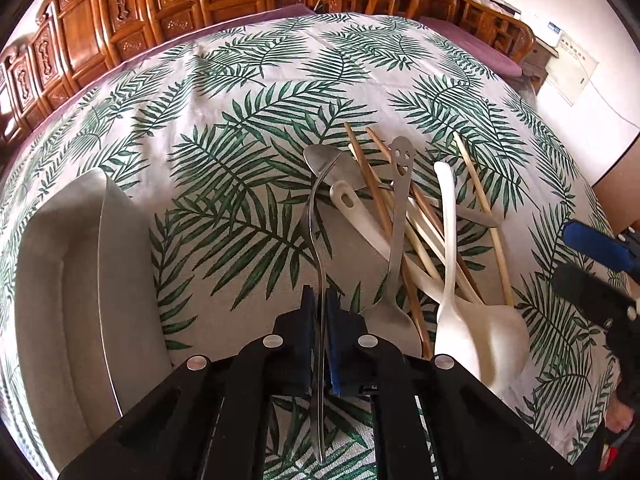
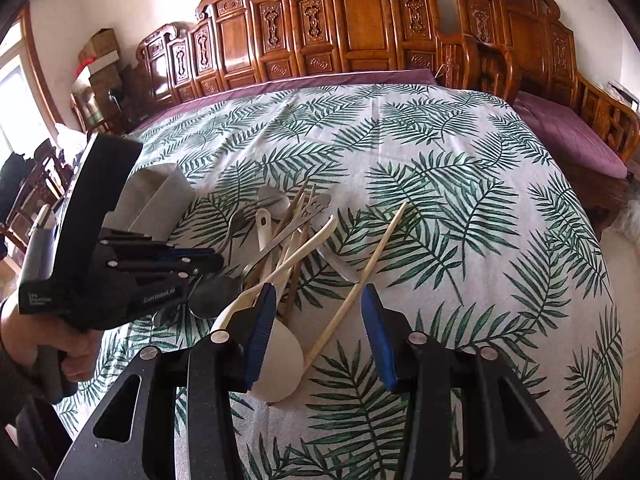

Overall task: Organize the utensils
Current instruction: 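Grasp a metal fork with the left tool while the right tool grasps a white plastic spoon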

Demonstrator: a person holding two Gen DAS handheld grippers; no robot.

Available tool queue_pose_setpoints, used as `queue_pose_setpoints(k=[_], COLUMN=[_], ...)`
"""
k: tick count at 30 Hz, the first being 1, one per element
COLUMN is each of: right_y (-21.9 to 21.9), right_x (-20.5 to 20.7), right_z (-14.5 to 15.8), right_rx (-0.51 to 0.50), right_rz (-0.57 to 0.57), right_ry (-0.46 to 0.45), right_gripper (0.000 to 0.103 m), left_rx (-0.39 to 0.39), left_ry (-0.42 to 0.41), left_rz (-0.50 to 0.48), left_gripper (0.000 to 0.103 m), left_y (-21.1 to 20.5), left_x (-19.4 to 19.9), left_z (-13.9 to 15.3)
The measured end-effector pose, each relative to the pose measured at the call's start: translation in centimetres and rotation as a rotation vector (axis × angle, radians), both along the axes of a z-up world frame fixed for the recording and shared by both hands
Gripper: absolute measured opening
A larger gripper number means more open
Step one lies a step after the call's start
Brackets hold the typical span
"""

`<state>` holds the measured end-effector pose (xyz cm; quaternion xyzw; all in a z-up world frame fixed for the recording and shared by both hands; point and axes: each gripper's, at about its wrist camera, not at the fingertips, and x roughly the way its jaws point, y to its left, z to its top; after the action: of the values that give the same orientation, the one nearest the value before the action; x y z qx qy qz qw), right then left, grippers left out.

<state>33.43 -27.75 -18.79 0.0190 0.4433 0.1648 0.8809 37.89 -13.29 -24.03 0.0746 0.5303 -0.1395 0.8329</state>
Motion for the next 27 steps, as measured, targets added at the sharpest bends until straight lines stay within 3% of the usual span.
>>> queue_pose_setpoints(k=[5, 12, 17, 27], right_y=[0.7, 1.8, 3.1, 5.4], right_x=[0.0, 1.2, 1.9, 3.0], right_z=[-0.8, -1.2, -1.4, -2.6], right_rx=[-0.013, 0.011, 0.032, 0.014], right_rz=[0.008, 0.013, 0.021, 0.015], right_ry=[0.021, 0.046, 0.066, 0.124], right_gripper=[0.046, 0.044, 0.034, 0.030], left_rx=[0.002, -0.057, -0.083, -0.144], left_ry=[-0.016, -0.079, -0.102, -0.148], left_rz=[-0.013, -0.005, -0.011, 0.004], left_gripper=[0.002, 0.002, 0.002, 0.002], left_y=[0.2, 1.8, 2.5, 5.1], left_x=[-0.4, -2.5, -3.3, -6.1], left_z=[0.3, 2.5, 4.1, 6.4])
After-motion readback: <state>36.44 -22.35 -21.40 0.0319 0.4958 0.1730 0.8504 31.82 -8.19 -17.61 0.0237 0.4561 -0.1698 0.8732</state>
